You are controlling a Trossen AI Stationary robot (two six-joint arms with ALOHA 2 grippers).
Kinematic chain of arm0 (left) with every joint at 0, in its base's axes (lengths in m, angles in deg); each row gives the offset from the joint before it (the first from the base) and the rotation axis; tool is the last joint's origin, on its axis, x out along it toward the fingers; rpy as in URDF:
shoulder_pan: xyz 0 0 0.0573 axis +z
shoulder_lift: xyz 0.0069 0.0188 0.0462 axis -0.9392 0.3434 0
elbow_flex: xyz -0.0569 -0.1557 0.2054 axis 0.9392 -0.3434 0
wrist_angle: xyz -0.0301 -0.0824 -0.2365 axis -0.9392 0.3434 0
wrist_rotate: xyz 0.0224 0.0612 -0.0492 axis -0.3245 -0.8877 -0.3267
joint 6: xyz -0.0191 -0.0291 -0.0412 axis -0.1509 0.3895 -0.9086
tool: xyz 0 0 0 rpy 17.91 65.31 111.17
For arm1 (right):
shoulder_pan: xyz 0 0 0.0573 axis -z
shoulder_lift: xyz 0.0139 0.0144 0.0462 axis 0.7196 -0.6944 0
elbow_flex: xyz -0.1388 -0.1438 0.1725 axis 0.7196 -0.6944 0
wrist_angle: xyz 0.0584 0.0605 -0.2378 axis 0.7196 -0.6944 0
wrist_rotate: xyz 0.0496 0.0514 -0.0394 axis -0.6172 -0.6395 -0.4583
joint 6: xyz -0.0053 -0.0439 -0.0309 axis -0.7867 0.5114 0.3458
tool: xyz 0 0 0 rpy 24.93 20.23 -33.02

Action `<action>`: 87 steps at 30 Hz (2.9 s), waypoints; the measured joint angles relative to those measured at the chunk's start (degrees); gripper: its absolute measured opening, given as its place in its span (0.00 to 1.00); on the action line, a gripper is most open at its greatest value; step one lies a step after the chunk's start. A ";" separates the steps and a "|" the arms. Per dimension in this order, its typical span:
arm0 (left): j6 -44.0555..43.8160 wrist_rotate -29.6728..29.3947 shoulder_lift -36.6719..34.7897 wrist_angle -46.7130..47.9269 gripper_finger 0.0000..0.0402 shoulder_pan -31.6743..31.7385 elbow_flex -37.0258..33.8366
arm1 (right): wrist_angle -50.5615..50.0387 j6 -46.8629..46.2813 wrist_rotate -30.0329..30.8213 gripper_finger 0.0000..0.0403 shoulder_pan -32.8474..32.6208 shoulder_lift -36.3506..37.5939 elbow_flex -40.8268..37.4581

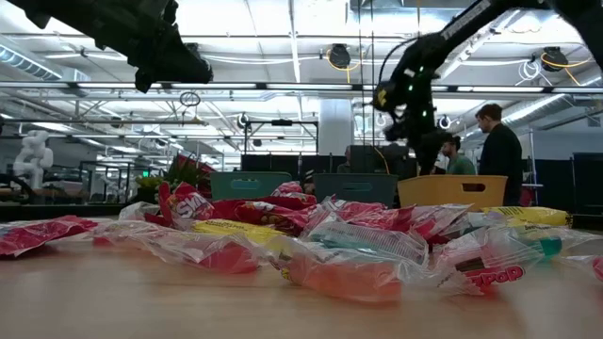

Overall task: Sort candy
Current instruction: Put the yellow candy into the blue bin

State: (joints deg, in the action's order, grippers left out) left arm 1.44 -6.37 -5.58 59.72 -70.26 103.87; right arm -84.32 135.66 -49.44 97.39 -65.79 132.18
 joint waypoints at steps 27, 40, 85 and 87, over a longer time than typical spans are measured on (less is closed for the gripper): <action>1.56 0.05 0.00 0.00 0.15 0.00 0.00 | -8.05 -57.36 -19.42 0.28 -8.22 28.87 -0.26; -1.51 1.06 -0.01 -0.09 0.15 0.00 0.02 | -7.00 -70.19 -13.37 0.28 -33.12 29.92 -11.06; -0.65 -0.96 -0.05 -3.02 0.40 -0.02 0.02 | 8.20 -118.40 -0.67 0.42 -60.28 29.85 -30.14; 1.28 -0.88 -0.05 -3.02 0.40 -0.02 0.01 | 6.96 -119.37 -0.38 0.51 -60.28 29.85 -30.14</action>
State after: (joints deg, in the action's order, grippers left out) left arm 2.72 -7.25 -5.64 56.70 -70.28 103.88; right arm -77.36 16.29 -49.82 37.11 -35.94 102.04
